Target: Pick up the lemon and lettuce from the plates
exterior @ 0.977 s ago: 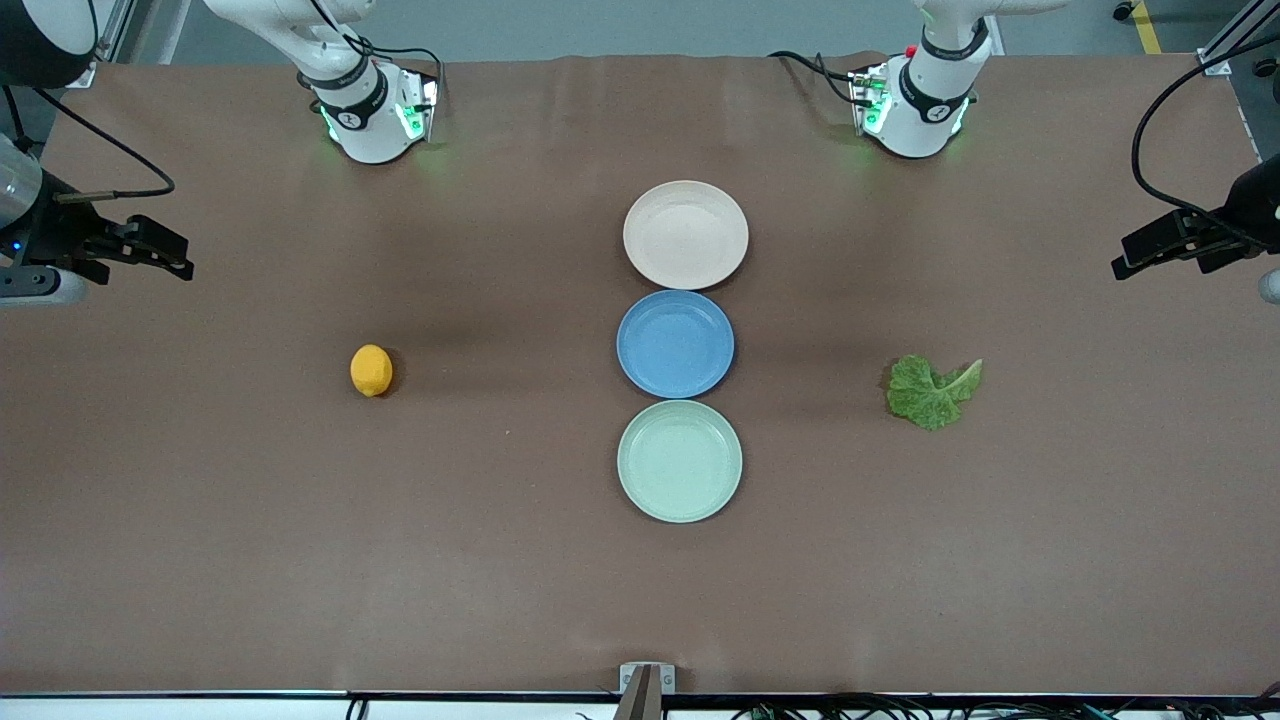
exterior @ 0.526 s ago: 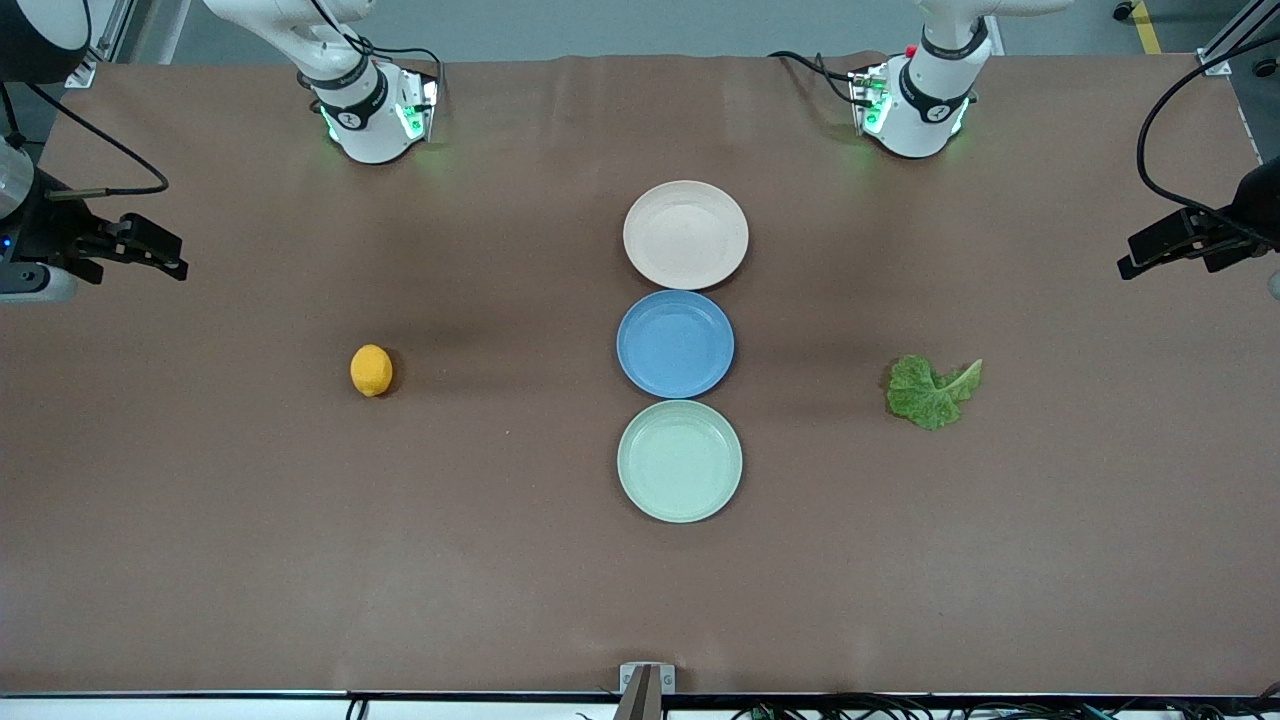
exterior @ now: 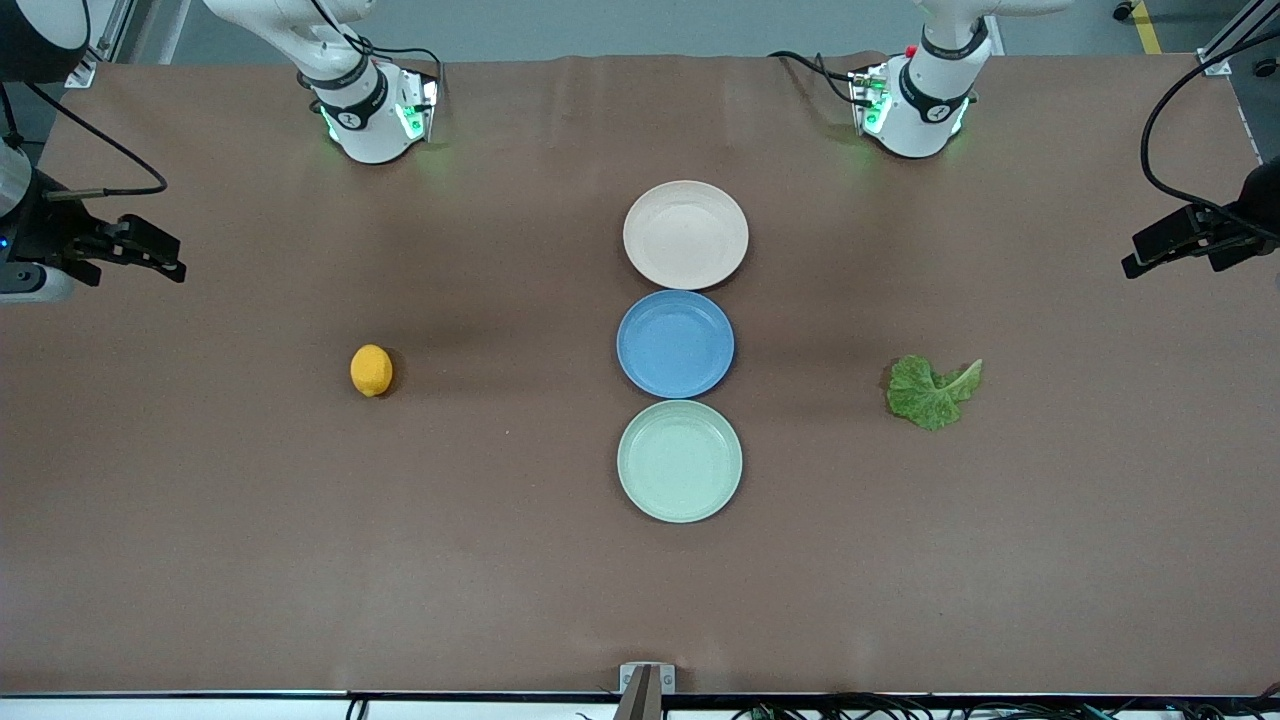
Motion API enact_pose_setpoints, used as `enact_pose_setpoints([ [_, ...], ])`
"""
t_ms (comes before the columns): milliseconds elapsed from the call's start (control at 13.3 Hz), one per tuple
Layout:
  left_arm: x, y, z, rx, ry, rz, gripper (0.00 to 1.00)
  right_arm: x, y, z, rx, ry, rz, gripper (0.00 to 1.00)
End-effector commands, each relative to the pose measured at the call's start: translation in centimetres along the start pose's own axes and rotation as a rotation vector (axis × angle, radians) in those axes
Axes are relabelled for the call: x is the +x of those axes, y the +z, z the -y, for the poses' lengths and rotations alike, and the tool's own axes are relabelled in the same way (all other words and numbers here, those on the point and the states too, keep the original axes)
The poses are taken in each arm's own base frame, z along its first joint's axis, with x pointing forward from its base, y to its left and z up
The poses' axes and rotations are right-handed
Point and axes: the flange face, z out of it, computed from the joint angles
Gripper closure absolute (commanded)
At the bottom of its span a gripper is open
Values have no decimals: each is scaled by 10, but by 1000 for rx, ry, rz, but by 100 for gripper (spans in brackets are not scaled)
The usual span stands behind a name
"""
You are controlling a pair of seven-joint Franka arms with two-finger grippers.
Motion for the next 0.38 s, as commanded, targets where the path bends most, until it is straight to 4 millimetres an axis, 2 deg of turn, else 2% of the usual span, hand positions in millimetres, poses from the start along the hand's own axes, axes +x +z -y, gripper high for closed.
enact_pose_setpoints([
  [0,-3,-8,3,14,12,-5,0,-8,-7,2,14,-5,-17,0],
  [301,-3,-8,4,13,10,-8,0,-8,-8,4,40,-4,-21,0],
])
